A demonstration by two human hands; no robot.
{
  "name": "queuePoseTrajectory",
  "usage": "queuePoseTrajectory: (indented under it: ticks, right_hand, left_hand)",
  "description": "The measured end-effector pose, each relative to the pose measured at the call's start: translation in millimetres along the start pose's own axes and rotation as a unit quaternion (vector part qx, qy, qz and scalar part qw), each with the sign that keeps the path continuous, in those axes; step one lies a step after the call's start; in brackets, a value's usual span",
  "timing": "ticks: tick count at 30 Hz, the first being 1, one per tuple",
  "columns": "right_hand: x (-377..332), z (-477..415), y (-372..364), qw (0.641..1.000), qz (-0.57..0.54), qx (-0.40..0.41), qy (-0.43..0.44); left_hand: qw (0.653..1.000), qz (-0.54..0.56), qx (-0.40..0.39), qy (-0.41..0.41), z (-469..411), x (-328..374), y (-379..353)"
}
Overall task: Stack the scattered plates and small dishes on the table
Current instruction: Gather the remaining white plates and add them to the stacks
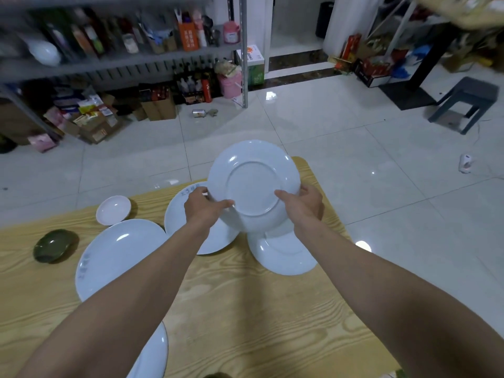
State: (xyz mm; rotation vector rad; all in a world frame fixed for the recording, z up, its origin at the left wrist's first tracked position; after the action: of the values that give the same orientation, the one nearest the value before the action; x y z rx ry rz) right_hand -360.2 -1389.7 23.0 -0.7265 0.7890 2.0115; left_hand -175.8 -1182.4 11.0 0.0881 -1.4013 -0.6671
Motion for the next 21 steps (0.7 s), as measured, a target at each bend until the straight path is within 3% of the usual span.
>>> queuePoseTrajectory:
  ticks: [7,10,14,18,21]
  right_hand:
    - [-21,34,0,0.994,-0.054,-0.037,0.088]
    - [-17,41,-6,0.984,-0.125,-0.102,0.082]
    - [-6,52,-3,0.959,-0.214,-0.183,0.040]
    - [12,53,-7,0.967,-0.131,-0.220,0.012]
    - [26,55,-15,0.953,-0.064,-0.297,0.009]
  left_hand:
    - [0.983,0.178,0.032,0.016,21,13,25]
    - [0.959,0.279,0.019,0.047,32,18,28]
    - [0.959,0.282,-0.019,0.024,41,16,33]
    - [0.961,0.273,-0.037,-0.019,46,13,39]
    - [0.961,0.272,-0.038,-0.039,51,8,41]
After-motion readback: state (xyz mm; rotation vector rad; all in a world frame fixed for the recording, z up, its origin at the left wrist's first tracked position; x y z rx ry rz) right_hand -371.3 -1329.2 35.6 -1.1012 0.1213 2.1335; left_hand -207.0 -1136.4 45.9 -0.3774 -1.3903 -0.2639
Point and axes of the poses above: each hand's wrist, its own z-axis away from the middle knuckle, its own y-axis out of the back of the hand, x = y × z, the point moved 9 cm from there along -z, towards the middle knuckle, and after that the axes turned 13 degrees about -y, right-handed, at the moved point
